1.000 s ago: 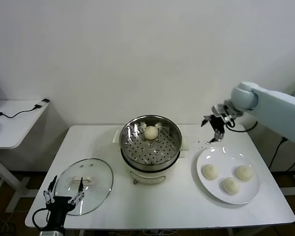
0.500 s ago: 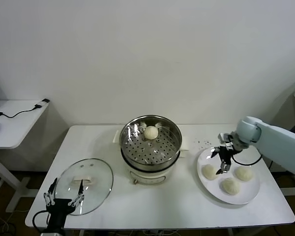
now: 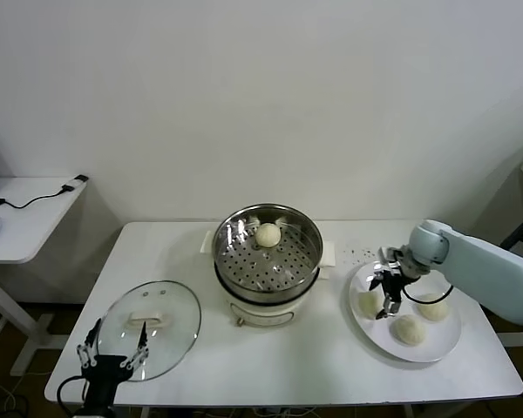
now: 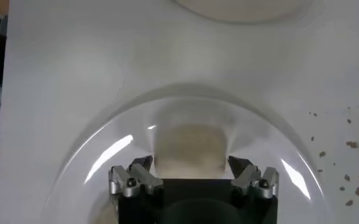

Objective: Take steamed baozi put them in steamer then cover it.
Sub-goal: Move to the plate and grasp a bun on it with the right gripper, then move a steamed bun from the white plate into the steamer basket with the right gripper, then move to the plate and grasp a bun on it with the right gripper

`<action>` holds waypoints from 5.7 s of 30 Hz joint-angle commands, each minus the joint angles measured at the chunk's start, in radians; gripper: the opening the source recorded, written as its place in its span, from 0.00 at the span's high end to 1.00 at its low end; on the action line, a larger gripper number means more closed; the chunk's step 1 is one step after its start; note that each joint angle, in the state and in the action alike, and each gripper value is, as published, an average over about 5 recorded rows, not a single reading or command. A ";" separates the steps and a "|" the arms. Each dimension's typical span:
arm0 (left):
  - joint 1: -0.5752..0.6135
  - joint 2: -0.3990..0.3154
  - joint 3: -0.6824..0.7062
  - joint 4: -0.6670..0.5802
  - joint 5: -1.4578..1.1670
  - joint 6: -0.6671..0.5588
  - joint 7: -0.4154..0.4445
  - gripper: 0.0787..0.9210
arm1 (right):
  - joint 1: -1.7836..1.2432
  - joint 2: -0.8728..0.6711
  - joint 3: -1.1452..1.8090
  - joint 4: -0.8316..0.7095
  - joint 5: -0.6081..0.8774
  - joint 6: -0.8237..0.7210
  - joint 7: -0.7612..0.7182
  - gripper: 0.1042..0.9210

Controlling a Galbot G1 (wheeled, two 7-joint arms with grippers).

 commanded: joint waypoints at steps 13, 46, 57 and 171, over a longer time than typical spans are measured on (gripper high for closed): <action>-0.006 0.000 0.005 0.003 0.000 0.001 0.000 0.12 | 0.065 0.006 -0.034 -0.012 0.035 0.005 -0.009 0.26; 0.012 0.019 0.037 -0.015 -0.015 -0.027 -0.003 0.12 | 0.729 0.586 -0.518 -0.069 0.720 -0.091 0.071 0.26; 0.023 0.019 0.027 -0.009 -0.028 -0.042 -0.003 0.12 | 0.576 0.657 -0.541 -0.050 0.663 -0.119 0.147 0.26; 0.004 -0.012 0.033 0.000 0.046 -0.004 -0.028 0.12 | 0.298 -0.110 -0.150 0.111 -0.154 0.373 -0.107 0.28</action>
